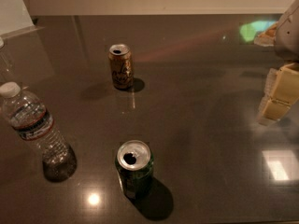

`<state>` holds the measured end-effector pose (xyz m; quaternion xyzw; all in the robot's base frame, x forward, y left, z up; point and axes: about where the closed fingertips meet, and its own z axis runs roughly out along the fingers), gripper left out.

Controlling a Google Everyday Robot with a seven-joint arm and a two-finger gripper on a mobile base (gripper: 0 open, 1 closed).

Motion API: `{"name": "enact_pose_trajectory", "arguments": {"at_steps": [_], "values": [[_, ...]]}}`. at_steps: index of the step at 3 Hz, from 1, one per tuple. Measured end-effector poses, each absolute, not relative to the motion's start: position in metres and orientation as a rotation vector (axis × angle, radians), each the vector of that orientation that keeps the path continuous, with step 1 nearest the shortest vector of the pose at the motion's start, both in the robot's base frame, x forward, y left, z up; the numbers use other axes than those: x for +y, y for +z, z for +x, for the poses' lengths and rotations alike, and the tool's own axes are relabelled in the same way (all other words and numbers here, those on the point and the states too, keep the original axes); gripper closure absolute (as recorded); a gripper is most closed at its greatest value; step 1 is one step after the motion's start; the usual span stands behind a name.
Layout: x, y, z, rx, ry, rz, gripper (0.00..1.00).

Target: Knock orange can over

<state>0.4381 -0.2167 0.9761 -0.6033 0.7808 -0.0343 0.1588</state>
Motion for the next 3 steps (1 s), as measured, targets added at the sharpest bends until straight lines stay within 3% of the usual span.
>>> {"name": "enact_pose_trajectory", "arguments": {"at_steps": [2,3], "values": [[-0.205,0.971,0.458,2.186,-0.045,-1.699,0.00],[-0.171,0.964,0.497,2.096,0.044,-1.672,0.00]]}}
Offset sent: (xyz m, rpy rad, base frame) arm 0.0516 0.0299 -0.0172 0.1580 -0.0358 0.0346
